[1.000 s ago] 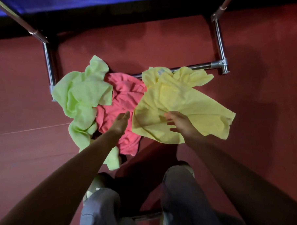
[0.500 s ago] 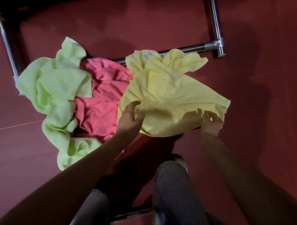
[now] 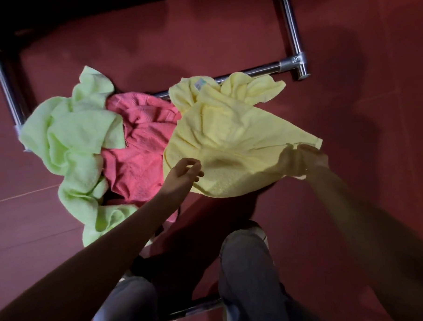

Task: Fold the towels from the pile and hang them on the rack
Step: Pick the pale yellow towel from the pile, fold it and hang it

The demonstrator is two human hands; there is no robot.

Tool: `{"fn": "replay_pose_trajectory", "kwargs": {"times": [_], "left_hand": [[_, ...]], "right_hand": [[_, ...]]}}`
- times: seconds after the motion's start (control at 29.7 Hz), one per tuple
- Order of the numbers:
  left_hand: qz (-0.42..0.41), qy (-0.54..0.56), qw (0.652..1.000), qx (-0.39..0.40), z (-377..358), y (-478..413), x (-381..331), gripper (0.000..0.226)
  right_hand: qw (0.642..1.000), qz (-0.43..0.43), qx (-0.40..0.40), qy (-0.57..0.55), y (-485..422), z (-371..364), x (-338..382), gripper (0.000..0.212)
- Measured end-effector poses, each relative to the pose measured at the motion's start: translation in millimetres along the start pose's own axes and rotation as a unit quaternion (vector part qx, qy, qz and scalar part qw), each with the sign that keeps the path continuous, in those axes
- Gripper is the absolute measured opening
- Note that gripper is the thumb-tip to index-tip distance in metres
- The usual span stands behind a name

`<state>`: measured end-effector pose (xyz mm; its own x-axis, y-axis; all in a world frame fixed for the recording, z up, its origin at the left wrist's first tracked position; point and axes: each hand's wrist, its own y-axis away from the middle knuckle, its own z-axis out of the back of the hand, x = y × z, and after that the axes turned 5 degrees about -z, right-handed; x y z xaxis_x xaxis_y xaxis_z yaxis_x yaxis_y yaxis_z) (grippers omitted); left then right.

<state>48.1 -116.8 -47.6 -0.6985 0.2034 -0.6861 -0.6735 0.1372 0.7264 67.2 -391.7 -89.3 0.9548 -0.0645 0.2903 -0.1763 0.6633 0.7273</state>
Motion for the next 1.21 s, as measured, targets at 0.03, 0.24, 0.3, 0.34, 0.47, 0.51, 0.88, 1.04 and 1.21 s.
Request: {"fn": "replay_pose_trajectory", "kwargs": {"times": [0.03, 0.24, 0.3, 0.34, 0.47, 0.51, 0.88, 1.04, 1.21], "left_hand": [[0.010, 0.005, 1.000, -0.004, 1.0, 1.0, 1.3, 0.022], [-0.005, 0.008, 1.000, 0.020, -3.2, 15.7, -27.8, 0.014], [-0.033, -0.003, 0.999, 0.024, -3.3, 22.3, -47.1, 0.019], [-0.046, -0.010, 0.998, 0.029, -2.2, 26.2, -57.5, 0.022], [-0.099, -0.020, 0.993, 0.057, 4.7, 56.9, -99.6, 0.024], [-0.116, -0.027, 0.990, 0.071, 7.9, 65.2, -111.9, 0.027], [-0.222, -0.096, 0.955, 0.173, 53.2, 174.0, -197.1, 0.025], [-0.256, -0.116, 0.945, 0.167, 73.5, 214.2, -226.9, 0.008], [-0.313, -0.179, 0.924, 0.125, 98.4, 263.9, -269.1, 0.016]], "right_hand": [[1.000, 0.019, 0.007, 0.003, 1.3, 0.7, 0.3, 0.028], [0.964, 0.206, 0.112, -0.126, 54.5, 6.0, 12.6, 0.009], [0.942, 0.275, 0.174, -0.087, 81.0, 11.4, 23.6, 0.007], [0.928, 0.312, 0.197, -0.061, 95.6, 14.2, 30.3, 0.007], [0.862, 0.358, 0.358, -0.019, 160.7, 32.1, 40.7, 0.026], [0.845, 0.358, 0.398, -0.005, 174.2, 36.3, 46.2, 0.030], [0.726, 0.435, 0.533, 0.018, 308.2, 105.0, 100.9, 0.028], [0.712, 0.449, 0.533, 0.083, 337.7, 133.5, 114.1, 0.028], [0.723, 0.479, 0.462, 0.185, 357.8, 157.3, 117.6, 0.023]]}}
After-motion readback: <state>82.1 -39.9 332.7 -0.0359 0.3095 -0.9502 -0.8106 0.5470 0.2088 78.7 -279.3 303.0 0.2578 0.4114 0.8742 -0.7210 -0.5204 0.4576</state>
